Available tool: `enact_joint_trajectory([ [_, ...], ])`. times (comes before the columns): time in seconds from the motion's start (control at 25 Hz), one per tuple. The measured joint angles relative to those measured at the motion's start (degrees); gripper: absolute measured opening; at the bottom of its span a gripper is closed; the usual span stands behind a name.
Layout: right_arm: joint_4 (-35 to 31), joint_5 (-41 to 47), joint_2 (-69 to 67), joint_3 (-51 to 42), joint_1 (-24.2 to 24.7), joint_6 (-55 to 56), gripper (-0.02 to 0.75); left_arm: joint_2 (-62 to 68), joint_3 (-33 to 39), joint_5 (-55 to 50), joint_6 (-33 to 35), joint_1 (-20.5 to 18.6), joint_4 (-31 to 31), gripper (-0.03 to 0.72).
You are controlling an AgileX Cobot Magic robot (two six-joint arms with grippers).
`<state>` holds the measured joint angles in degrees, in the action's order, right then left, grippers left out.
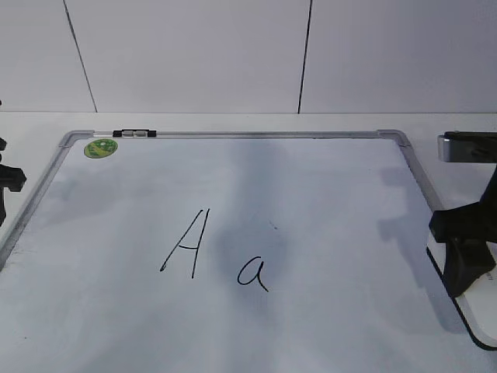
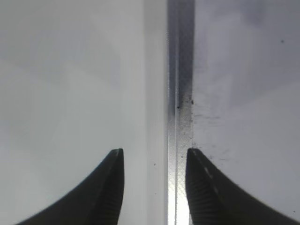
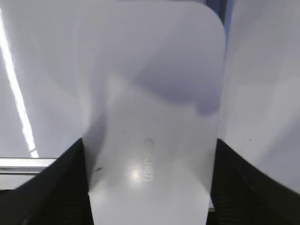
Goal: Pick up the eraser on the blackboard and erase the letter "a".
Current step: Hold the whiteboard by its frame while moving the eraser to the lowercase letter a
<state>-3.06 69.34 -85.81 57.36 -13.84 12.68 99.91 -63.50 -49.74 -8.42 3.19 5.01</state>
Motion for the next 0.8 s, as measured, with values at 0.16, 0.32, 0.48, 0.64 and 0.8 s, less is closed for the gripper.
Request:
enact_joint_trajectory([
  [0.16, 1.01, 0.06, 0.00, 0.00, -0.88, -0.12, 0.561, 1.44, -0.09, 0.54, -0.22, -1.56, -1.60, 0.326],
  [0.32, 1.46, 0.06, 0.00, 0.00, -1.93, -0.12, 0.561, 3.55, -0.23, 1.33, -0.22, -1.68, -2.67, 0.324],
  [0.48, 1.79, 0.06, 0.00, 0.00, -1.93, -0.12, 0.561, 3.74, -0.35, 1.58, 0.21, -1.68, -2.80, 0.323],
  [0.64, 1.93, 0.06, 0.00, 0.00, -1.93, -0.22, 0.561, 3.74, -0.35, 1.71, 0.81, -1.68, -2.80, 0.323],
  [0.8, 1.93, 0.06, 0.00, 0.00, -1.93, -0.22, 0.561, 3.74, -0.35, 1.98, 1.85, -1.68, -2.80, 0.322],
])
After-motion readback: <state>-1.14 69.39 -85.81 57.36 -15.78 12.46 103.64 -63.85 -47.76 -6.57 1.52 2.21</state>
